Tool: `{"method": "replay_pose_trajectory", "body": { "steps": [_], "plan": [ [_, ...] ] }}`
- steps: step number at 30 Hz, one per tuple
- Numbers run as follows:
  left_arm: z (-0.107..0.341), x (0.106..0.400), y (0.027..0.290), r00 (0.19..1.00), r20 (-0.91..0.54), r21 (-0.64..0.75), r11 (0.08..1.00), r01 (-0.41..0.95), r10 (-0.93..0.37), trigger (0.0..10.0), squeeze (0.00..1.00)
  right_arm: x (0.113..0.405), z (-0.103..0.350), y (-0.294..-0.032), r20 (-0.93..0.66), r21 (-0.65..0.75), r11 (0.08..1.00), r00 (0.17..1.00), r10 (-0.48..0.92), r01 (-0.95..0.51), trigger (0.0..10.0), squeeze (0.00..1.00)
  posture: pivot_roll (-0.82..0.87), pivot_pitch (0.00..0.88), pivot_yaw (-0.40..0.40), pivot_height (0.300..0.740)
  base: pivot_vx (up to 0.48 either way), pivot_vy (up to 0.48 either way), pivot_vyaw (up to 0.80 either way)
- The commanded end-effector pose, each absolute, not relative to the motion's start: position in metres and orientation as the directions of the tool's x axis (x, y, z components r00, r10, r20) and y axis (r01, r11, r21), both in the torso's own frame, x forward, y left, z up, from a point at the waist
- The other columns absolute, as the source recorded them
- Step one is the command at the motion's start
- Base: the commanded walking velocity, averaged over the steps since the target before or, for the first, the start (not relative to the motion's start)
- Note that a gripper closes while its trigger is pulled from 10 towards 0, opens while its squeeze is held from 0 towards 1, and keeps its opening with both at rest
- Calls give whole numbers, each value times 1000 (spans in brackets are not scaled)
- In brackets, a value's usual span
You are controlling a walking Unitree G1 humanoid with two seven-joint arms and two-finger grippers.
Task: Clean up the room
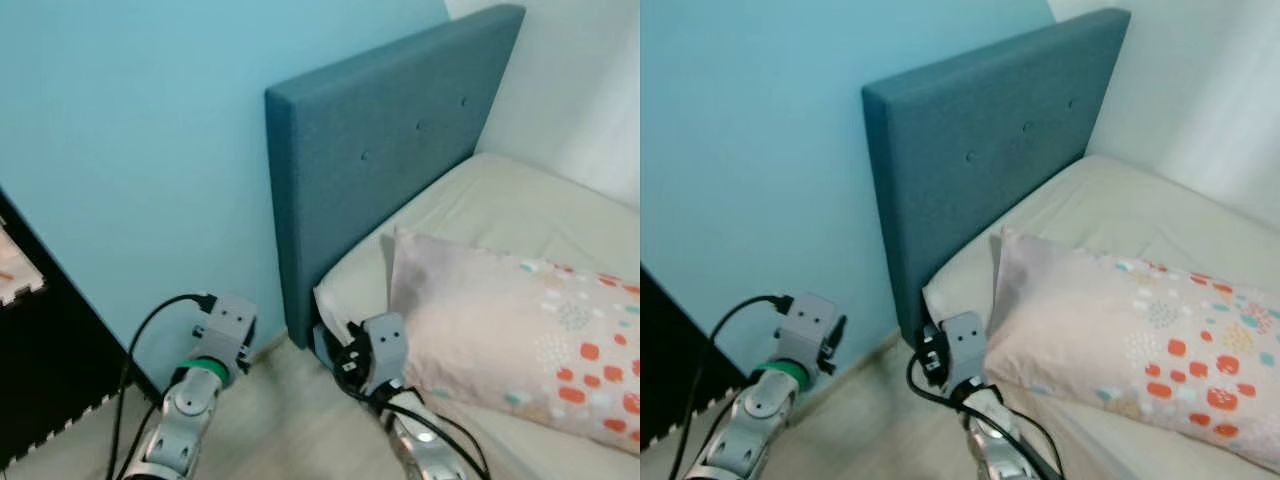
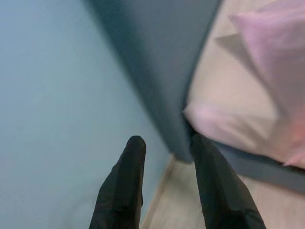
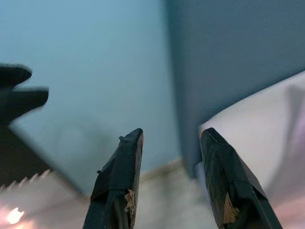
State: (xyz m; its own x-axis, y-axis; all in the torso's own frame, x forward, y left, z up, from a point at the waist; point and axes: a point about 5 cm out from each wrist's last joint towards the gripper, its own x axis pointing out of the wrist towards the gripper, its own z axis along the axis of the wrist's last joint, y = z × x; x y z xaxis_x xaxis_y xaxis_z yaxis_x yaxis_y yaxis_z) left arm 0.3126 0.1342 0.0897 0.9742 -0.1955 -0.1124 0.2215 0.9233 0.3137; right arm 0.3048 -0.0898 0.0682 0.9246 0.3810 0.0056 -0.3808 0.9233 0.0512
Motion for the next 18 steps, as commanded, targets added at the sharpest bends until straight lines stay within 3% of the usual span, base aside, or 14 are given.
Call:
{"method": "replay_pose_trajectory", "body": {
  "steps": [1,12,16,18],
  "plan": [
    [94,312,128,963,-92,303,914,268,-252,10000,0,302,64,-93,-6,67,928,930,368,-367,10000,0,-96,74,87,731,431,0,-788],
    [103,315,125,956,-62,289,912,292,-286,10000,0,305,67,-95,0,68,930,933,361,-360,10000,0,-97,76,89,731,411,0,-788],
    [106,313,123,948,-49,282,906,316,-315,10000,0,305,67,-95,-2,65,931,933,361,-360,10000,0,-96,76,88,731,0,0,-750],
    [107,312,122,945,-46,284,902,324,-325,10000,0,305,66,-95,-2,63,931,933,360,-359,10000,0,-96,76,89,731,0,0,0]
  ]
}}
